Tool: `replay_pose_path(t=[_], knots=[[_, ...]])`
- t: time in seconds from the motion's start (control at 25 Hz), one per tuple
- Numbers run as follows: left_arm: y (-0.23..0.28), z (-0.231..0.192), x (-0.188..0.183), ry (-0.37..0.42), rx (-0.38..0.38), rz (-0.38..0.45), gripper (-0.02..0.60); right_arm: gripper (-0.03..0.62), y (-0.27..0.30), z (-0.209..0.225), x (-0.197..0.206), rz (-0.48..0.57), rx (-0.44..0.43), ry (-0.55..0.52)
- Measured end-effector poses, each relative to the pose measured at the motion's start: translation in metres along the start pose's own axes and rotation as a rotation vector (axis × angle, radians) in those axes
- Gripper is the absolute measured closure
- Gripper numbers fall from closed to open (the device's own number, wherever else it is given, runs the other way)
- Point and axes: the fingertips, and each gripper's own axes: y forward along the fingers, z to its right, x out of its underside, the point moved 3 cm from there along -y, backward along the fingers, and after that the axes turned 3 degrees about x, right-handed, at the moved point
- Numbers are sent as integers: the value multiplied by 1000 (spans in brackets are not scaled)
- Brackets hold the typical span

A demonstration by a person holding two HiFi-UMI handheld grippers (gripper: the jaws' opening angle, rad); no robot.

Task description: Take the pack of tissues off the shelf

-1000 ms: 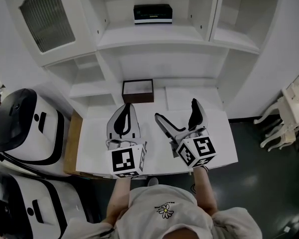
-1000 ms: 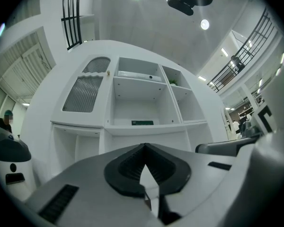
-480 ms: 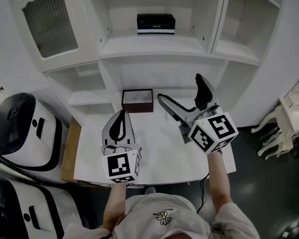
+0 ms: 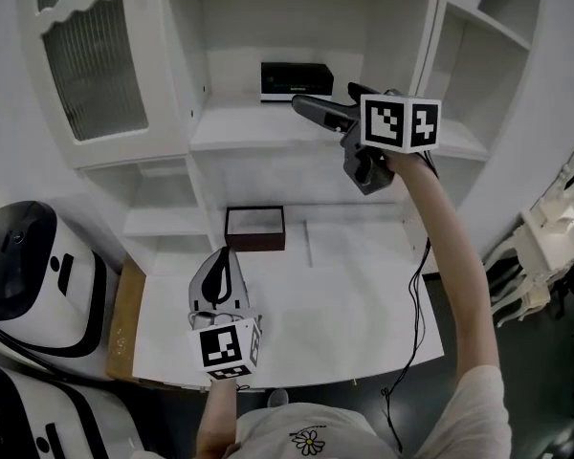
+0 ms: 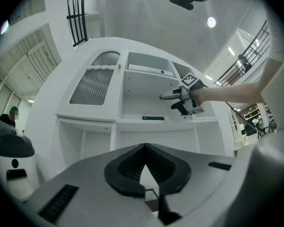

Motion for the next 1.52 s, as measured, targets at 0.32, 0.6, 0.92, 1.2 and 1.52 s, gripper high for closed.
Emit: replay_pose_path(t=[0.32, 0.6, 0.92, 1.2, 1.52], knots=[[2, -19, 20, -26, -22, -45, 581, 5, 69, 64, 4, -211, 105, 95], [4, -35, 31, -39, -48, -67, 581, 6, 97, 85, 18, -319, 118, 90], [5, -43, 40, -57, -69, -86, 581, 6, 105, 94, 30, -352, 104, 114], [1, -42, 39, -53, -84, -89, 581, 6, 98, 73, 34, -360, 21, 110], [-13, -31, 30, -29, -77, -87, 581, 6, 75, 27, 36, -358, -108, 67]])
